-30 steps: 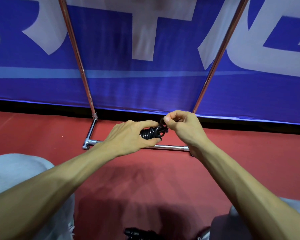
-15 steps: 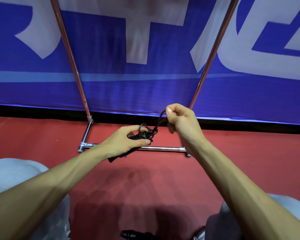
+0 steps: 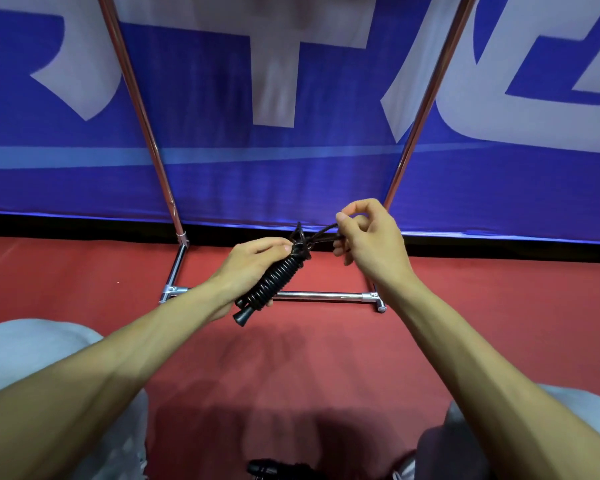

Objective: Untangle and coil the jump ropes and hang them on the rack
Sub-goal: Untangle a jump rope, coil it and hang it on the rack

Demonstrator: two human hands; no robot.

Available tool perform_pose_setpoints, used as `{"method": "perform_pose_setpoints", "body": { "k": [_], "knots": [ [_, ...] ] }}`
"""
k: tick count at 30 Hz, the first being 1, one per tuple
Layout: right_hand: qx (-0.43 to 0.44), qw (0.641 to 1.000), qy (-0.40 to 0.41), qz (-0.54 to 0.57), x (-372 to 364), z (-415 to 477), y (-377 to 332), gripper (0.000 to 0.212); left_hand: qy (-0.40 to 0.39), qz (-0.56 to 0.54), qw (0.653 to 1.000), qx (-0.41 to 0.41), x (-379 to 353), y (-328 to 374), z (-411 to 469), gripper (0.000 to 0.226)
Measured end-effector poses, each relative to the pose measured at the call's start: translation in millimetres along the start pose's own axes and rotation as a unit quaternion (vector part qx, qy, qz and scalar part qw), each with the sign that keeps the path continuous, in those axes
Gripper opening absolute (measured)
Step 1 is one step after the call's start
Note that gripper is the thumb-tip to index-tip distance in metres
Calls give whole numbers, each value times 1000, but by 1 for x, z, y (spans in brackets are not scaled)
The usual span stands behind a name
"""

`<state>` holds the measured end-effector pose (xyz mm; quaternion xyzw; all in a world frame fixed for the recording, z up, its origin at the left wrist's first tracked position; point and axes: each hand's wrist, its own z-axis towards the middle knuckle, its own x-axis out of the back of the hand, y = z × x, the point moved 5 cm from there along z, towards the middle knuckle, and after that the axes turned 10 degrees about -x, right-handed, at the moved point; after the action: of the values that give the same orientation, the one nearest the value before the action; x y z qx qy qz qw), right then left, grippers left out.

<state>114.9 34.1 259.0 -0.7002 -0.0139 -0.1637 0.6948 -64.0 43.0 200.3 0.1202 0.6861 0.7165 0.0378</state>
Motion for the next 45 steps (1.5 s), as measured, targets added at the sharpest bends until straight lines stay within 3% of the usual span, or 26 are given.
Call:
{"method": "perform_pose_setpoints", "body": {
  "k": [3,8,13,16,19,22,28,32,38,41,45],
  "knots": [
    [22,999,13,-41,0,1,-1,8,-7,23,999,-23,-1,-3,4,15],
    [56,991,40,-114,-3,2,-3,9,-73,122,989,-37,-1,-14,7,36],
    [113,977,9,-178,-11,-7,-11,8,17,184,980,-66,18,-2,9,30],
    [138,970,-9,-202,-11,-12,-21,7,100,117,984,-93,28,16,4,36],
    [167,961,-6,-221,-9,-9,-40,8,52,96,987,-115,23,39,4,23],
    [198,958,-4,-206,-5,-11,-71,11,9,127,982,-142,18,73,5,22],
    [251,956,29,-151,4,-19,-155,12,72,101,970,-209,27,163,4,26],
    [294,940,50,-165,12,-24,-212,9,49,121,956,-262,32,223,-5,30],
    [325,933,81,-132,42,-40,-281,12,22,121,941,-317,31,297,-22,13],
    [322,936,70,-121,55,-41,-305,14,32,142,928,-344,29,328,-23,10],
    [287,957,9,-22,76,-29,-330,16,48,137,920,-365,28,370,-10,12]
  ]
}}
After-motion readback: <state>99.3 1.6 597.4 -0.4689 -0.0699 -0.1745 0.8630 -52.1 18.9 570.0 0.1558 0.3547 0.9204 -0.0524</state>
